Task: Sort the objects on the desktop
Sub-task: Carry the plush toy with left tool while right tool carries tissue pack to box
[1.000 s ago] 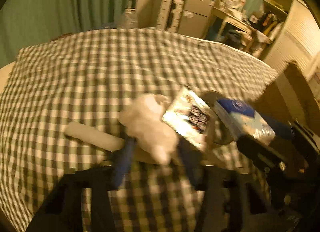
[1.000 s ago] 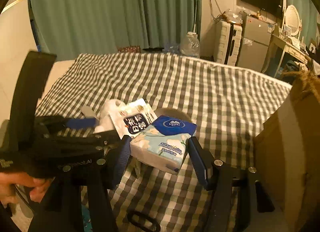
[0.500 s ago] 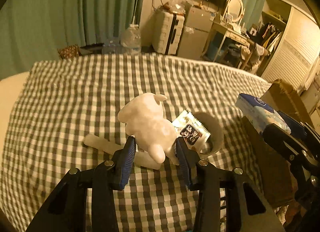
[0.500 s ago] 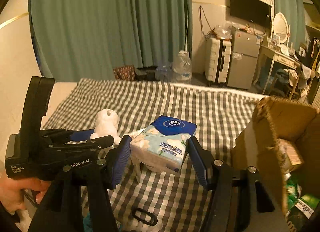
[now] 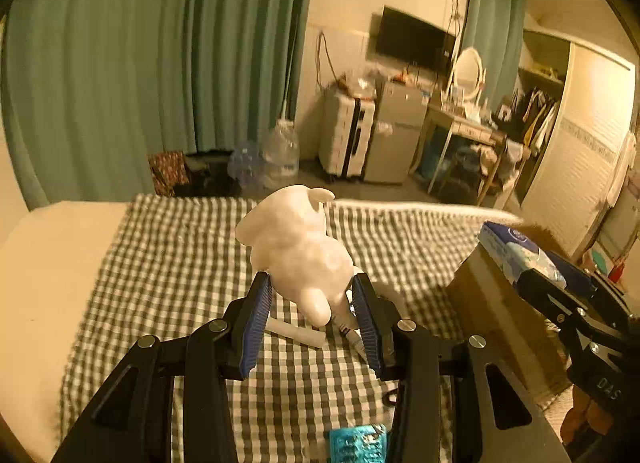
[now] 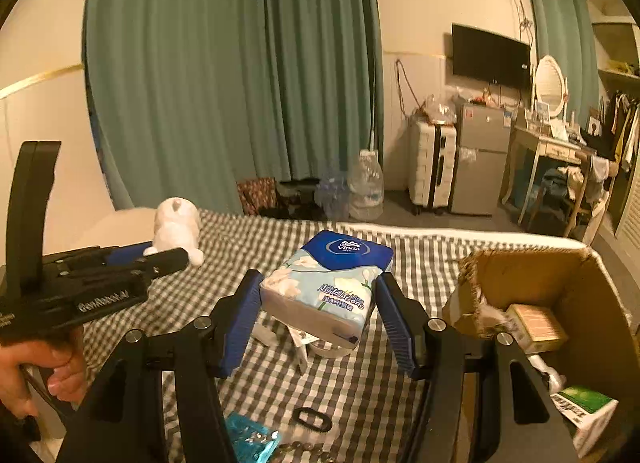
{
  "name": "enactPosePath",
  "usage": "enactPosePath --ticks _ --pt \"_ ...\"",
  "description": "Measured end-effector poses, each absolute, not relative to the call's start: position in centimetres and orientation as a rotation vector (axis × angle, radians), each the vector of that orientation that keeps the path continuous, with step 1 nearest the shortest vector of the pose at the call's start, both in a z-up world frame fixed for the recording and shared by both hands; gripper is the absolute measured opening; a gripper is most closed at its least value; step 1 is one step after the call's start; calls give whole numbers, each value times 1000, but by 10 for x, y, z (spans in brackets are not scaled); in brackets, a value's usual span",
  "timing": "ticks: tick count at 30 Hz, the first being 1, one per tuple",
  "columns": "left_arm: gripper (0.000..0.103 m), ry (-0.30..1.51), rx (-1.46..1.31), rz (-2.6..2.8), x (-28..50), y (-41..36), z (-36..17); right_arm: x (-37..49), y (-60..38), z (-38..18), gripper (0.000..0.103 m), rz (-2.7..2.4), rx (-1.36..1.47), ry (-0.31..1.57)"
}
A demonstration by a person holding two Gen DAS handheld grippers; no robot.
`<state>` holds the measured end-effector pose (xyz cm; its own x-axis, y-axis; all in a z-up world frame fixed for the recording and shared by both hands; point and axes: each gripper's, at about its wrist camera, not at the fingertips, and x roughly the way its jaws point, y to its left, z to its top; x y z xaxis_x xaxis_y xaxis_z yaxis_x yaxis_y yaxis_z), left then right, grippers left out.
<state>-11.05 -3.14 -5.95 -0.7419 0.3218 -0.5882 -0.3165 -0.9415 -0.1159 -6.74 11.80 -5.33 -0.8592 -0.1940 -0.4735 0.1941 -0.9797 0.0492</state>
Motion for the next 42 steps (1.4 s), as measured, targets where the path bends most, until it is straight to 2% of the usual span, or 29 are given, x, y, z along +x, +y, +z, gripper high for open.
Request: enactPosePath --ticks 7,12,24,34,42 --pt "42 -11 -757 2727 -59 -57 -14 -19 118 -18 58 -2874 620 -4" --pt "42 64 -705 2779 -32 -65 -2 12 116 -1 58 -2882 572 24" --pt "42 18 -622 2754 2 -51 29 53 135 29 58 -2905 470 20" --pt "42 -11 -621 2692 16 -3 59 79 177 48 58 -2956 422 37" --pt "42 61 -597 2611 34 58 68 102 224 58 58 -3021 409 32"
